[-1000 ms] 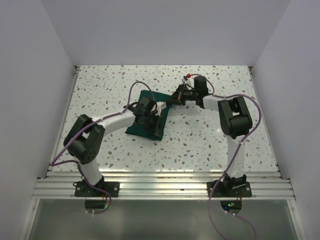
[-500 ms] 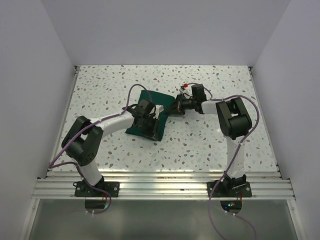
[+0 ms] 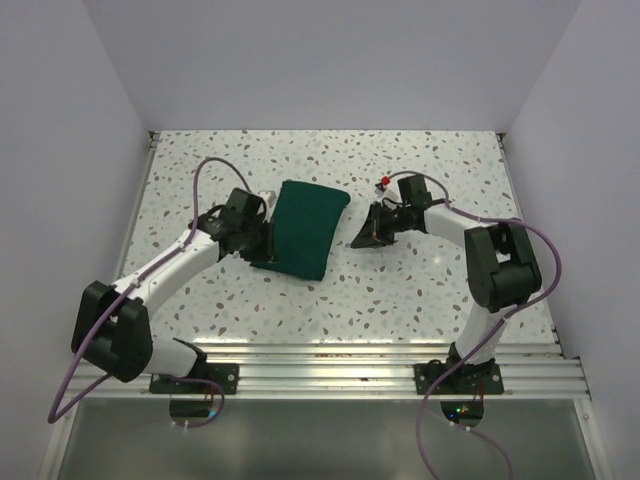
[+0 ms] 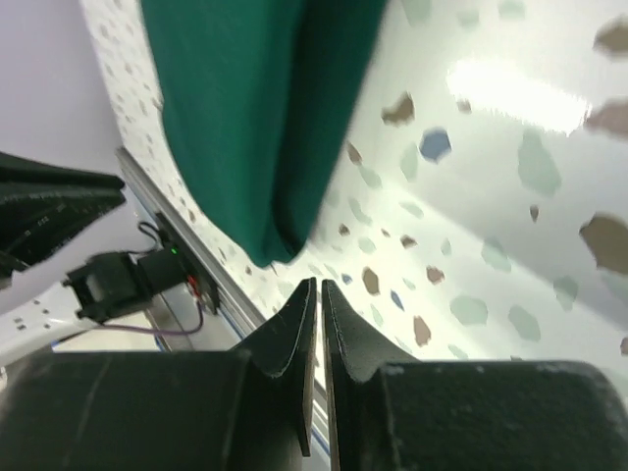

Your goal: Prepare the surgical pack

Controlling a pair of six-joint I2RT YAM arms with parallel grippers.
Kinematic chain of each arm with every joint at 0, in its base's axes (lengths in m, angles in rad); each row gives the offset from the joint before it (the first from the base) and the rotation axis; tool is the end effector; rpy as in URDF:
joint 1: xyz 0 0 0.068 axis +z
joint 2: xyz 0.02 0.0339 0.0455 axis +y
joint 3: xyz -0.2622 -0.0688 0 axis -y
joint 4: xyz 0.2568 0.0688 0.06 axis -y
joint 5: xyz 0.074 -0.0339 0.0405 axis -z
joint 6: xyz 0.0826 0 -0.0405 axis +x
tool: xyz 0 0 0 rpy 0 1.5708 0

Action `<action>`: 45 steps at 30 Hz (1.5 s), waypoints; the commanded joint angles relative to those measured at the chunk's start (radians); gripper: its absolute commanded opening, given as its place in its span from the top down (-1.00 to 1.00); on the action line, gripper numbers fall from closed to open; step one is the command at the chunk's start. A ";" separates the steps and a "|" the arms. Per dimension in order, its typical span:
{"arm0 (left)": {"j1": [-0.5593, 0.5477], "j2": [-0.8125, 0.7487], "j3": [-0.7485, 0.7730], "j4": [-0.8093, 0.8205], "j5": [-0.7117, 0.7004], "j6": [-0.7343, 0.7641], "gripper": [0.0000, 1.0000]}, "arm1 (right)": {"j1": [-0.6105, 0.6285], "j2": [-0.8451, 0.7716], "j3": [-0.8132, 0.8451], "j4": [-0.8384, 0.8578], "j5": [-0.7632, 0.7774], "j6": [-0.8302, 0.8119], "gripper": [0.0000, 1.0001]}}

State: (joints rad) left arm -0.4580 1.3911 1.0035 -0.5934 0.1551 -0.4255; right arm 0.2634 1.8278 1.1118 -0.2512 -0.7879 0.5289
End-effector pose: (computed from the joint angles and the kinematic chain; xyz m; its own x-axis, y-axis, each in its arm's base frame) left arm 0.2815 -0.1530 0.2006 -0.8911 -0.0154 -0.4536 0.1604 0.9242 -0.3465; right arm 0.3660 0.1593 0.1349 -0.9750 0.1057 -0.1956 -0.0929 0.6057 0.7903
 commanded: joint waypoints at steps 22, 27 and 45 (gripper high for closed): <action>0.038 -0.302 -0.120 -0.147 -0.115 -0.145 0.20 | 0.321 0.238 0.192 0.047 0.231 0.125 0.61; 0.038 -0.349 -0.138 -0.160 -0.114 -0.157 0.11 | 0.316 0.150 0.166 -0.043 0.294 0.079 0.37; 0.039 -0.441 -0.293 0.035 0.090 -0.228 -0.45 | 0.178 -0.459 -0.342 -0.172 0.431 0.046 -0.98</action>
State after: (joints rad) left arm -0.4255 0.9878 0.7300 -0.6579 0.1699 -0.6125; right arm 0.4358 1.4132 0.8078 -0.4187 -0.3569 0.5652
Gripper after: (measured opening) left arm 0.716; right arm 0.986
